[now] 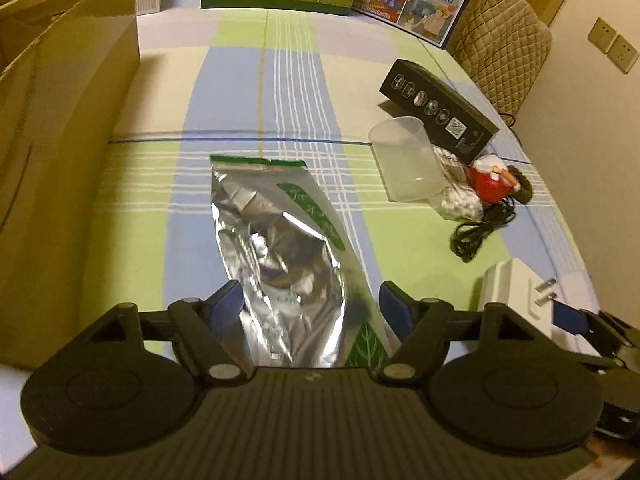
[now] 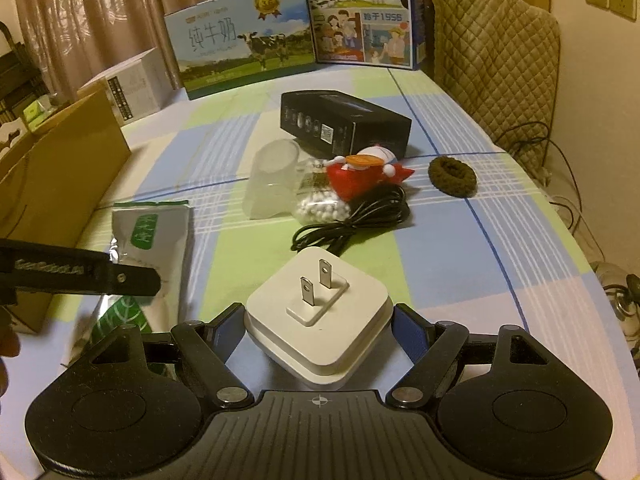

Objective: Organize objects
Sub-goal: 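Grasp the silver-and-green foil tea bag with the left gripper, then carry the foil bag and plug adapter over the cardboard box with both grippers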

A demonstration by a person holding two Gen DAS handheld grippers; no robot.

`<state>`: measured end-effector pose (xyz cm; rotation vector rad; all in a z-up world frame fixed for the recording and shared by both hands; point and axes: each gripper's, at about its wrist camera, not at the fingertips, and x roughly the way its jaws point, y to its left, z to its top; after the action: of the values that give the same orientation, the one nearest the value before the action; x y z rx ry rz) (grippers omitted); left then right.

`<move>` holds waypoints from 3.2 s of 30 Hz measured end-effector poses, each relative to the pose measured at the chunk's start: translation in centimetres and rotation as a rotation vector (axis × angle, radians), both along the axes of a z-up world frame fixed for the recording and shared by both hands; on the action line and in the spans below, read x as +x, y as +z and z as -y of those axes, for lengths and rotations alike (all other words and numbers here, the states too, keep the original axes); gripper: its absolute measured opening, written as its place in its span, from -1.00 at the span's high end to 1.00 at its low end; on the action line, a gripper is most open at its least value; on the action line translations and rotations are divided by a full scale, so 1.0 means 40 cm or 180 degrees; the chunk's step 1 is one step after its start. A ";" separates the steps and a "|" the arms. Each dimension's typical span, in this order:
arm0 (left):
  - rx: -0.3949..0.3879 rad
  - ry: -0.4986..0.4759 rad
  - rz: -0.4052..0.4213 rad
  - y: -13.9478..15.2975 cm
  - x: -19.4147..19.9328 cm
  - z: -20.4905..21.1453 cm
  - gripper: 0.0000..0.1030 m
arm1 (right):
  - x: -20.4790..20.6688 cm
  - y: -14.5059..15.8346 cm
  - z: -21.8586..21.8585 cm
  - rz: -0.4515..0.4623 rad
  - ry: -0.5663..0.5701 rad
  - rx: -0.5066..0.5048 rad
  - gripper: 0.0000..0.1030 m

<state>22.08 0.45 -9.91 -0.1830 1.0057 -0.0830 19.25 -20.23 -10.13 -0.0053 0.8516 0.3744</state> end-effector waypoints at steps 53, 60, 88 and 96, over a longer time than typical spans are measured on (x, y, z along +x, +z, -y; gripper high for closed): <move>0.0034 -0.0314 -0.0206 0.039 -0.058 0.010 0.16 | -0.031 0.028 -0.008 0.0058 0.0103 0.0096 -0.48; 0.0046 -0.0331 -0.0040 0.119 -0.147 0.002 0.16 | -0.099 0.098 -0.002 0.0146 0.0100 0.0096 -0.48; 0.0045 -0.0233 0.0507 0.346 -0.408 -0.051 0.16 | -0.304 0.294 -0.046 0.0453 0.0270 0.0043 -0.48; 0.0031 -0.0217 0.0507 0.346 -0.422 -0.066 0.16 | -0.309 0.297 -0.065 0.0462 0.0320 0.0045 -0.48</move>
<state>5.18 3.10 3.95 -0.1312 0.8533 -0.1526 6.87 -17.62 1.75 -0.0616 0.7068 0.4687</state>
